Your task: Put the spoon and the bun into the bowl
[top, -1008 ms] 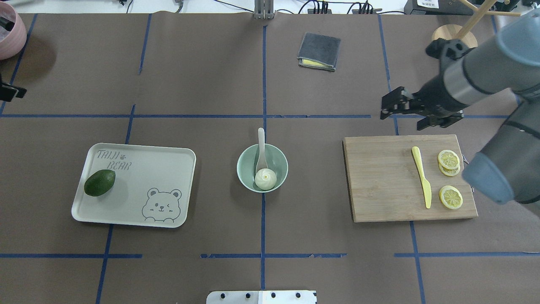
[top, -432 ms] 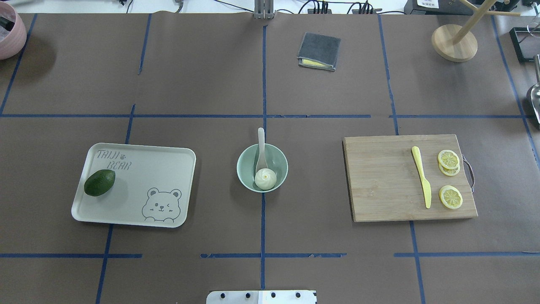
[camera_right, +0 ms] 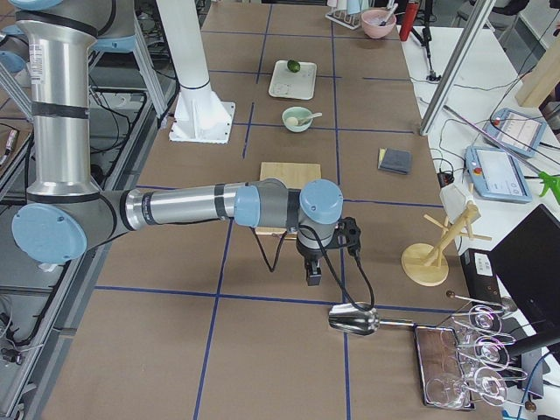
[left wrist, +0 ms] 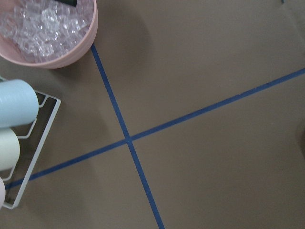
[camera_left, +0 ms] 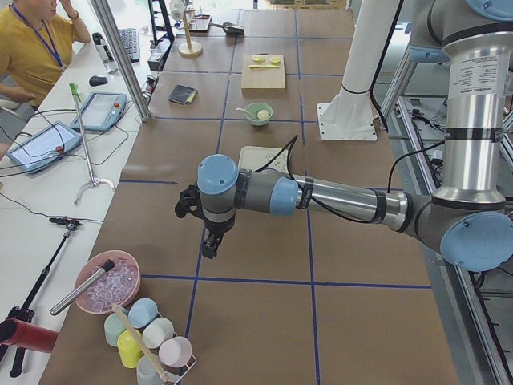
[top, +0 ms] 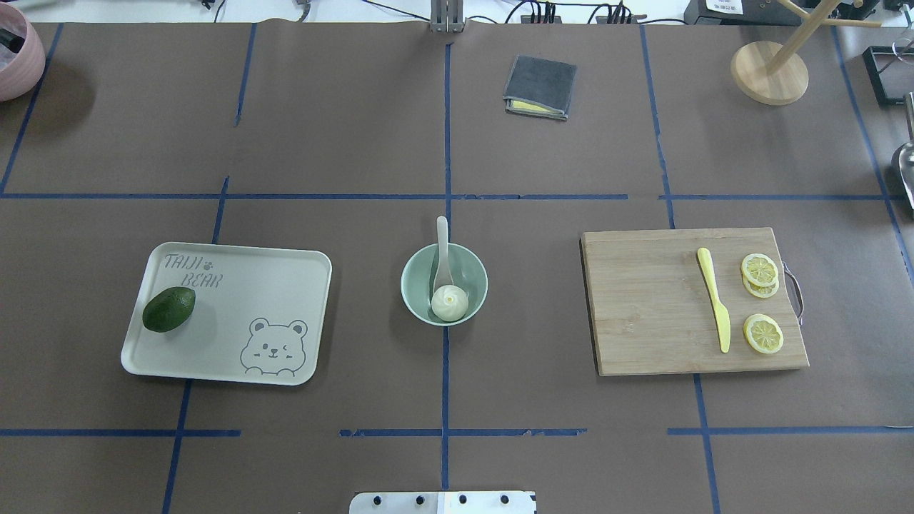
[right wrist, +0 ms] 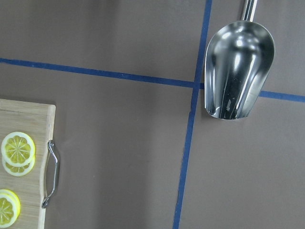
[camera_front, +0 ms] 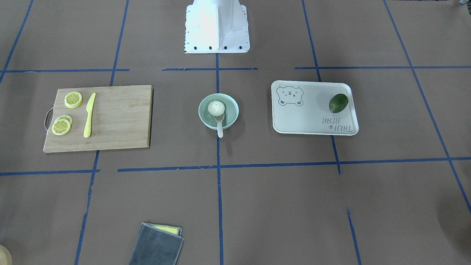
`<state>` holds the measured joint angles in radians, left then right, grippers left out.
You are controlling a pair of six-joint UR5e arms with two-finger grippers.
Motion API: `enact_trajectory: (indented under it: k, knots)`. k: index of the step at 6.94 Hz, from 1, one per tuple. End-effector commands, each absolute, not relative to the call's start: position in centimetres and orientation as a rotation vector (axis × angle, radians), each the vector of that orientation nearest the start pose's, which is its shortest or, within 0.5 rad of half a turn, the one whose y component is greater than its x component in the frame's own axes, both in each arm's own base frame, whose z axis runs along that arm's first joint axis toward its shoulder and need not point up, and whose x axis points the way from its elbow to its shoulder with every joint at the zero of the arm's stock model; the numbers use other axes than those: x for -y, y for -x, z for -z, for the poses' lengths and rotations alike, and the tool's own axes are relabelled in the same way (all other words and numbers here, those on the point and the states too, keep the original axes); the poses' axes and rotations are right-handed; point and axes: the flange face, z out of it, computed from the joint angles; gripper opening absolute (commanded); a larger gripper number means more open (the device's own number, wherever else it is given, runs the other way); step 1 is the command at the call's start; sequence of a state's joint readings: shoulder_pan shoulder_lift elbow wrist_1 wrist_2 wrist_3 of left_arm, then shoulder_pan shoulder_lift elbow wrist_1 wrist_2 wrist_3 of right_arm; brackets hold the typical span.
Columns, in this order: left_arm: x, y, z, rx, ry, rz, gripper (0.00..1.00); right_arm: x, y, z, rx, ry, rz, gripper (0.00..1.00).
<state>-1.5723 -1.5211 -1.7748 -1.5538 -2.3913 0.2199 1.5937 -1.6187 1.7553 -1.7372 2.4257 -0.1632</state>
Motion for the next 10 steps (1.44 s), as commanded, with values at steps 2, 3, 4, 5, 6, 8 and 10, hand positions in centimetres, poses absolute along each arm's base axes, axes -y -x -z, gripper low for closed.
enact_trajectory:
  k: [2,3,4,5,6,8,10]
  knots:
    - [46.9,6.0,-59.7,-0.814,-0.18,-0.233,1.0,46.8,-7.5,-60.3,0.818,-0.06,0.124,1.0]
    - [47.1,5.8,-59.5,-0.814,-0.186,-0.24,1.0,47.0,-7.3,-60.3,0.804,-0.059,0.132,1.0]
    - [47.3,5.9,-59.1,-0.81,-0.218,-0.248,1.0,47.4,-6.8,-60.3,0.794,-0.055,0.147,1.0]
    - [47.2,5.9,-59.4,-0.81,-0.209,-0.235,1.0,47.8,-6.6,-60.0,0.777,-0.06,0.158,1.0]
    - [46.9,5.9,-59.9,-0.811,-0.201,-0.23,1.0,47.9,-6.3,-59.9,0.78,-0.056,0.163,1.0]
    - [46.9,5.9,-60.2,-0.814,-0.182,-0.197,1.0,47.8,-5.9,-60.0,0.79,-0.05,0.166,1.0]
    - [46.7,5.9,-60.5,-0.816,-0.18,-0.195,1.0,47.8,-5.4,-60.7,0.794,-0.031,0.17,1.0]
